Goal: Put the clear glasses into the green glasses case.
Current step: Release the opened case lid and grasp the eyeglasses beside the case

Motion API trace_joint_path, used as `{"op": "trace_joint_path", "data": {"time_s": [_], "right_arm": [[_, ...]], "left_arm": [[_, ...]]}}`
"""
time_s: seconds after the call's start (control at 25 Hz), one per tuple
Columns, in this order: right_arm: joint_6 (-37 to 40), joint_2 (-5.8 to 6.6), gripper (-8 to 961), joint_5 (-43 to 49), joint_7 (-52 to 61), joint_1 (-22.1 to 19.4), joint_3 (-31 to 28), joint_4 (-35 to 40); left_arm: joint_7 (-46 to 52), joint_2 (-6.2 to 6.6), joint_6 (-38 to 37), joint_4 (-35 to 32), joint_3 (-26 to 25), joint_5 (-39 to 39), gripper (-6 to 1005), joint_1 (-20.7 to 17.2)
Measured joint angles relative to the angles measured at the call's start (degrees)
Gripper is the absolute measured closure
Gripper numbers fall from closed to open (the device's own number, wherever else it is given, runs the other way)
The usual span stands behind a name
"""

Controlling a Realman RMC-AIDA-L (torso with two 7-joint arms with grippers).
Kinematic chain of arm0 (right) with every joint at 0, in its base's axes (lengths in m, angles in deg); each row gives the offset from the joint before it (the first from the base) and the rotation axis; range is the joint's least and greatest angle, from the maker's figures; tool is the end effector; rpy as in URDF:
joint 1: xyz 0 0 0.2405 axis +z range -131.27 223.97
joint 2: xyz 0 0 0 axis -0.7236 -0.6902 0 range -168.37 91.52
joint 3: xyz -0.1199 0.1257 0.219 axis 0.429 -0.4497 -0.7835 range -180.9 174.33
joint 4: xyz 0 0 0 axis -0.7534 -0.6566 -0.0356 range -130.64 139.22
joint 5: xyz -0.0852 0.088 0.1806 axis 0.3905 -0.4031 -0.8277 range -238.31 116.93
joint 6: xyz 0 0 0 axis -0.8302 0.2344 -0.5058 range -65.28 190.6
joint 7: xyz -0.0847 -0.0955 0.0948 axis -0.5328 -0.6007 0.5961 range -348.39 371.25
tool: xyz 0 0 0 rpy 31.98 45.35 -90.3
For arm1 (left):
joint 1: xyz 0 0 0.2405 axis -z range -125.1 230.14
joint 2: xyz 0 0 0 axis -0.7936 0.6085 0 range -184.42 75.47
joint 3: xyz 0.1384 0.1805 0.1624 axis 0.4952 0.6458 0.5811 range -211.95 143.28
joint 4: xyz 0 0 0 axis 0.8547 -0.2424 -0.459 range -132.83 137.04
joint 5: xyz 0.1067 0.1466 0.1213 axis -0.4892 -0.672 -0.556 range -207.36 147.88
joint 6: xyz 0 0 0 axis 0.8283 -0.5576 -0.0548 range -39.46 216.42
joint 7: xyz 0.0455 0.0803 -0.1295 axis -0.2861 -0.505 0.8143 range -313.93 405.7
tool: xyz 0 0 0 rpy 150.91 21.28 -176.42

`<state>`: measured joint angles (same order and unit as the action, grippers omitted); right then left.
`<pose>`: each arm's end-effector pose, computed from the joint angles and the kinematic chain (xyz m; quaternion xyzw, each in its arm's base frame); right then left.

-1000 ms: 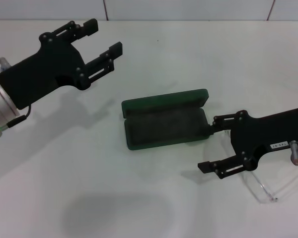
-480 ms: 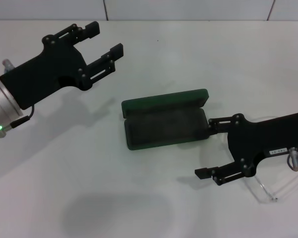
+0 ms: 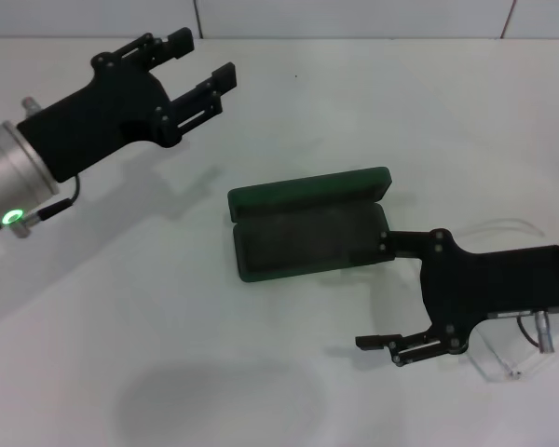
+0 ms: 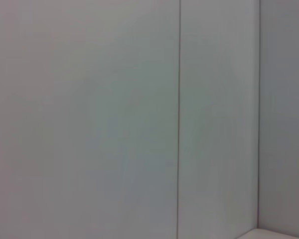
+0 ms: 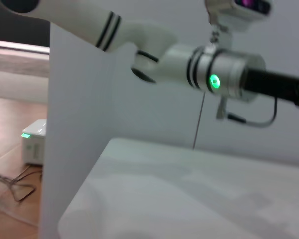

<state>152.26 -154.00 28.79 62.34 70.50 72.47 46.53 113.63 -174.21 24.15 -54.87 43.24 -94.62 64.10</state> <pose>0.2417 0.3090 -0.0559 -0.9619 -0.1017 0.2467 0.0592 -0.2352 0.3497 -0.0093 -0.8678 -0.1363 -0.3638 0.3100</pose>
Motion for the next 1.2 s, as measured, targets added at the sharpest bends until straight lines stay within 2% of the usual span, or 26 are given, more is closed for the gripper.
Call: {"op": "trace_joint_path", "data": {"time_s": [0.4, 0.64, 1.2], "right_arm": [[-0.6, -0.30, 100, -9.1, -19.3, 4.4, 0.3, -16.2], [-0.7, -0.42, 100, -9.4, -21.3, 5.6, 0.7, -17.1], [-1.0, -0.44, 102, -9.5, -21.9, 6.6, 0.7, -17.8]], "left_arm": [[-0.1, 0.00, 0.4, 8.5, -1.5, 0.2, 325, 7.3], [-2.4, -0.14, 0.2, 13.0, -2.6, 2.4, 326, 10.1], [-3.9, -0.23, 0.2, 15.5, -2.6, 4.4, 327, 10.9]]}}
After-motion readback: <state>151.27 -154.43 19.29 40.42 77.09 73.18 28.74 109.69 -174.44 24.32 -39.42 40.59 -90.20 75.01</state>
